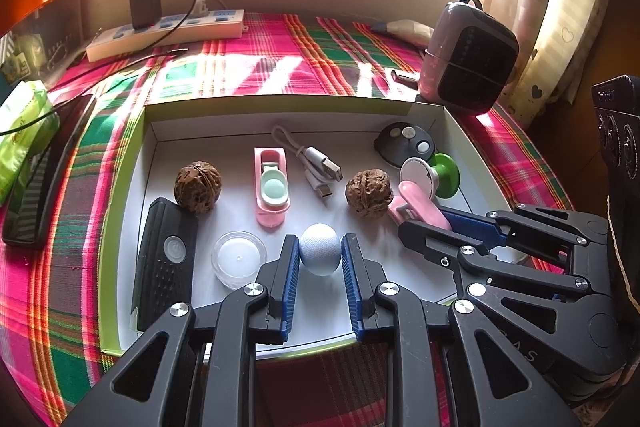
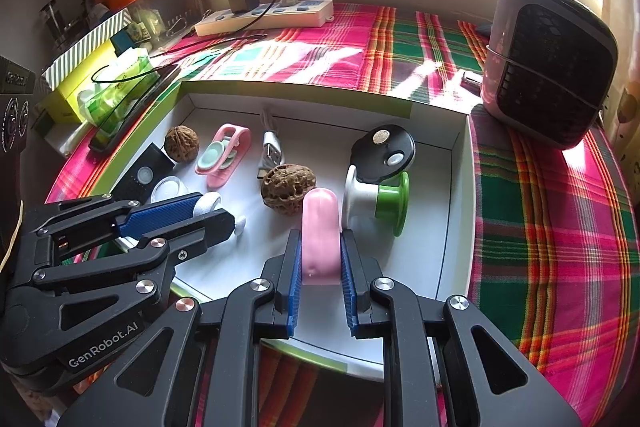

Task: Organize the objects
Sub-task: 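Lower the ball and pink block into the box and open both grippers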

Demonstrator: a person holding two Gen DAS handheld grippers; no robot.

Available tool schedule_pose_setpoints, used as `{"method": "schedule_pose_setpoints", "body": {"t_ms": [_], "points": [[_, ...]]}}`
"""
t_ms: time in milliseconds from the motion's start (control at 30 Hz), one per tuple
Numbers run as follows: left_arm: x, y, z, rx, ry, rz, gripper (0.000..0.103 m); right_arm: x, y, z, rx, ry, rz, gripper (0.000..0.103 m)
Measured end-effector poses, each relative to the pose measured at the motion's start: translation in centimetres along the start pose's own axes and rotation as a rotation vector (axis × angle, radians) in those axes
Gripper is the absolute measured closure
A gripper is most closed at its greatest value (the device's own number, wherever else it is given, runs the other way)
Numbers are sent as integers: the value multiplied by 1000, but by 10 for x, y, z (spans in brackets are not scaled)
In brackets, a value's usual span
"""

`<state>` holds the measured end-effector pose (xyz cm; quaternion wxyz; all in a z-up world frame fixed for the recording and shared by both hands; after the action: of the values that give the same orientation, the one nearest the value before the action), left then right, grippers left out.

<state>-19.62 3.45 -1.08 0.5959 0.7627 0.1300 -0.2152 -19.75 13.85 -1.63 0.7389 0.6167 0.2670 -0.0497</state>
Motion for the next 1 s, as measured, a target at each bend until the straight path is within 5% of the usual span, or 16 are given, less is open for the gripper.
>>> {"method": "schedule_pose_setpoints", "body": {"t_ms": [1000], "points": [[1, 1, 2, -13, -2, 6, 76, 2, 2, 3, -2, -3, 7, 82]]}}
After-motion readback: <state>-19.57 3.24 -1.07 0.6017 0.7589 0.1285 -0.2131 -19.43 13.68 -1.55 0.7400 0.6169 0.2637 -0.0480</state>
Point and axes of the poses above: each gripper's, at about its wrist camera, not at the fingertips, and y roughly against the way its jaws point, z to its left, x to its underside, the point moved 3 cm from there along -y, roughly the way its jaws point, and after that the axes turned 8 degrees about z, right-handed, at the moved point
